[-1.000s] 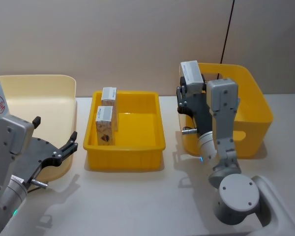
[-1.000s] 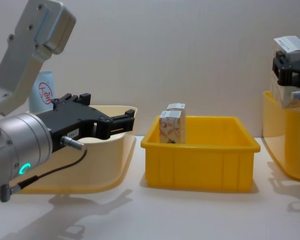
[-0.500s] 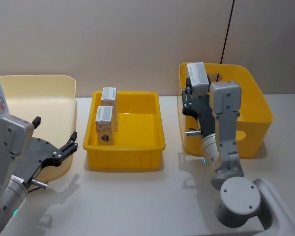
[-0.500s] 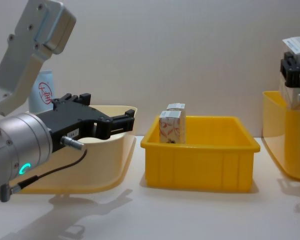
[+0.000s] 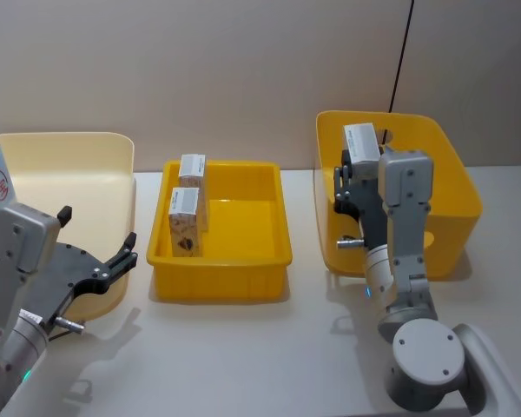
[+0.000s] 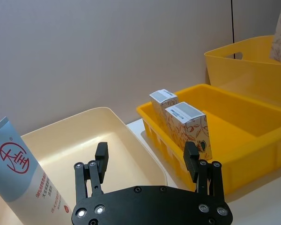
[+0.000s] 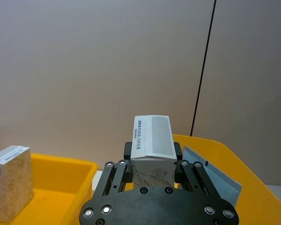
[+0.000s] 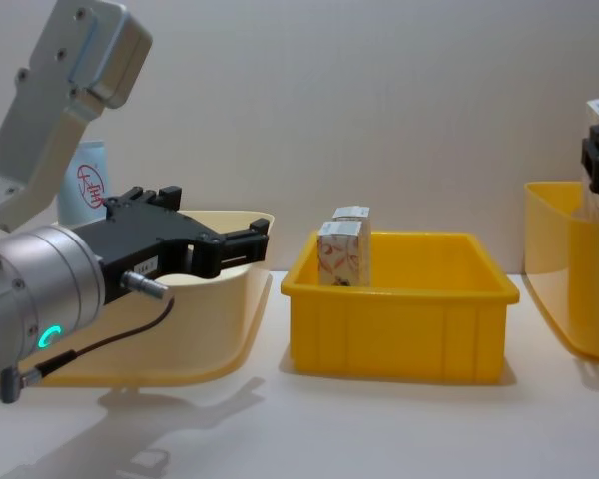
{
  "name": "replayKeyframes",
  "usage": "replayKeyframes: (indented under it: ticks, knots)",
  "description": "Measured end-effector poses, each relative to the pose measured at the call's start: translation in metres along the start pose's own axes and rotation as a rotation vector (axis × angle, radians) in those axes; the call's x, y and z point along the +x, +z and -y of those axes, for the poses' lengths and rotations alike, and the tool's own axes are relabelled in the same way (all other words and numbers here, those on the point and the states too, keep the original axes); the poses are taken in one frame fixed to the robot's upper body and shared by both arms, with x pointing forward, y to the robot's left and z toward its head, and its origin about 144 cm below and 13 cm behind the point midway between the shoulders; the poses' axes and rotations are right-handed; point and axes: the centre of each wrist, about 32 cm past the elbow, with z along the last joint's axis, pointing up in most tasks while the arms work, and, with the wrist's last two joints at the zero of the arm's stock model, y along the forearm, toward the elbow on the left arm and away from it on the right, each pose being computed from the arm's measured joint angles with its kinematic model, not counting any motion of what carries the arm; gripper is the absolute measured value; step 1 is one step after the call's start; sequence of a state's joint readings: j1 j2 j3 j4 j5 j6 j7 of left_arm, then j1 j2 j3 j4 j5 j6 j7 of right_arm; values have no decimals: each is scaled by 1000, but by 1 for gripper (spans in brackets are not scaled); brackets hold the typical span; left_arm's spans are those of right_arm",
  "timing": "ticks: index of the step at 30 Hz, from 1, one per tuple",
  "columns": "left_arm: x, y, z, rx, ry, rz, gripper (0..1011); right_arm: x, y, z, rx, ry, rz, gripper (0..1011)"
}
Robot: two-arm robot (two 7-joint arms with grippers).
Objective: Bimanual collaborative sorting of washing and personal care products
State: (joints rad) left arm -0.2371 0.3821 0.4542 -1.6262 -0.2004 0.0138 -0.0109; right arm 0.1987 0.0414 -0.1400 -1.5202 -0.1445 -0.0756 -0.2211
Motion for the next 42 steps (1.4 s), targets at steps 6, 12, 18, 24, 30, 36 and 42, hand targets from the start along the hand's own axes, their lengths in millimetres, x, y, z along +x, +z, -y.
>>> replayKeyframes:
  ticks: [6,12,18,24,30,36,42]
  knots:
    - [0,0,0,0,0,0,1003,0,-1,1,-29,-8,2,446]
    - [0,0,0,0,0,0,1003,0,-2,2,-46,-13,4,446]
    - [0,0,0,0,0,0,1003,0,-2,3,-55,-15,4,601]
    - [0,0,0,0,0,0,1003,0,-2,3,-62,-17,5,798]
    - [0,0,0,0,0,0,1004,0,-3,3,-65,-18,6,939]
    - [0,0,0,0,0,0,1003,0,-3,3,-67,-18,6,1001]
    - [0,0,0,0,0,0,1003,0,-3,3,-55,-4,1,1001]
